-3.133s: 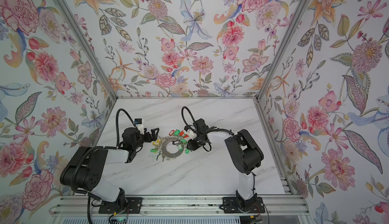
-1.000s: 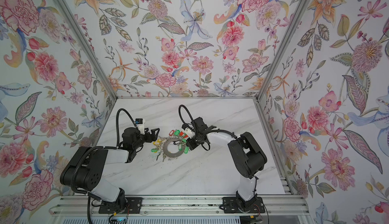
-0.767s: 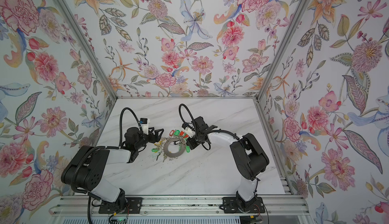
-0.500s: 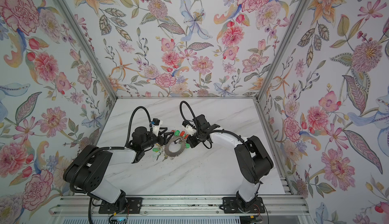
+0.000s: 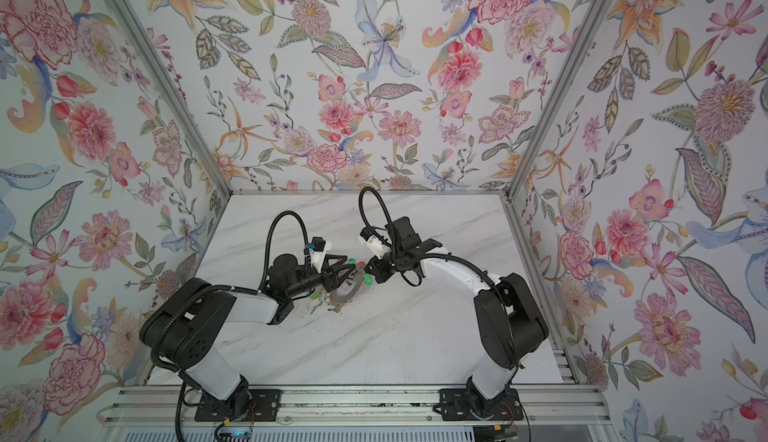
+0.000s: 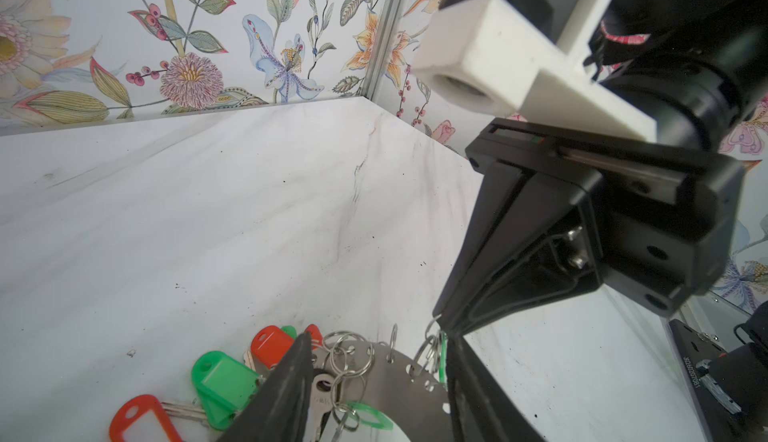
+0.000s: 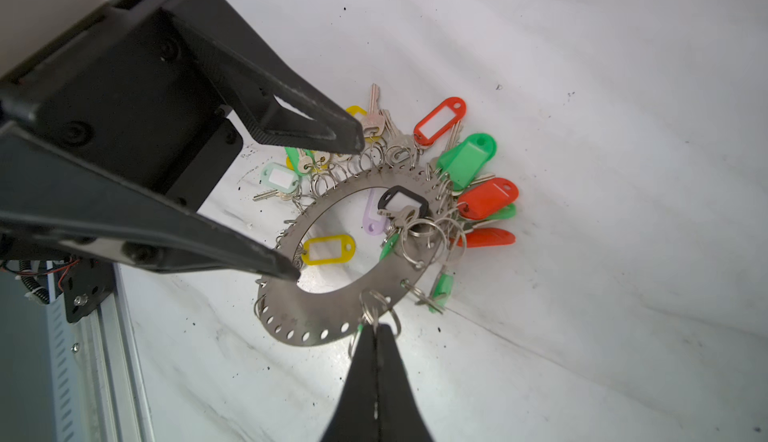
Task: Remove the keys from the keyring
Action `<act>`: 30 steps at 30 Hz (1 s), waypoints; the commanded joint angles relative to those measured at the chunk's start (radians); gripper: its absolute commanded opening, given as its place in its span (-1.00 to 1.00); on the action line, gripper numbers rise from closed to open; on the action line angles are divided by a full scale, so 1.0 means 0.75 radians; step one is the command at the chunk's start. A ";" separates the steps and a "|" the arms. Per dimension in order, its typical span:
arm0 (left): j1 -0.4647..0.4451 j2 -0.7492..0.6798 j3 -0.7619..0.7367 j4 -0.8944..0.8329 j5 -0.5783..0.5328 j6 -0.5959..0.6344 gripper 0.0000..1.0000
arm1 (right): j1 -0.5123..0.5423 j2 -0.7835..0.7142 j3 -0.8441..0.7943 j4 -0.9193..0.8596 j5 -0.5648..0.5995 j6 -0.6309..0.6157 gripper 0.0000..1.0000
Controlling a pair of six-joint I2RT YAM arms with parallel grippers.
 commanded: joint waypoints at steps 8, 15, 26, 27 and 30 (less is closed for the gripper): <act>-0.074 0.018 0.035 -0.102 0.034 0.110 -0.19 | -0.017 -0.101 -0.023 0.070 -0.091 0.019 -0.89; -0.107 -0.006 0.087 -0.250 -0.005 0.199 -0.36 | -0.015 -0.093 0.009 0.065 -0.114 0.014 -0.88; -0.111 0.006 0.091 -0.216 -0.041 0.207 -0.68 | -0.017 -0.086 -0.002 0.062 -0.151 0.010 -0.88; -0.111 0.002 0.094 -0.216 -0.044 0.206 -0.69 | -0.017 -0.081 0.000 0.058 -0.149 0.012 -0.88; -0.113 0.001 0.091 -0.192 -0.052 0.194 -0.76 | -0.017 -0.073 0.000 0.049 -0.153 0.008 -0.88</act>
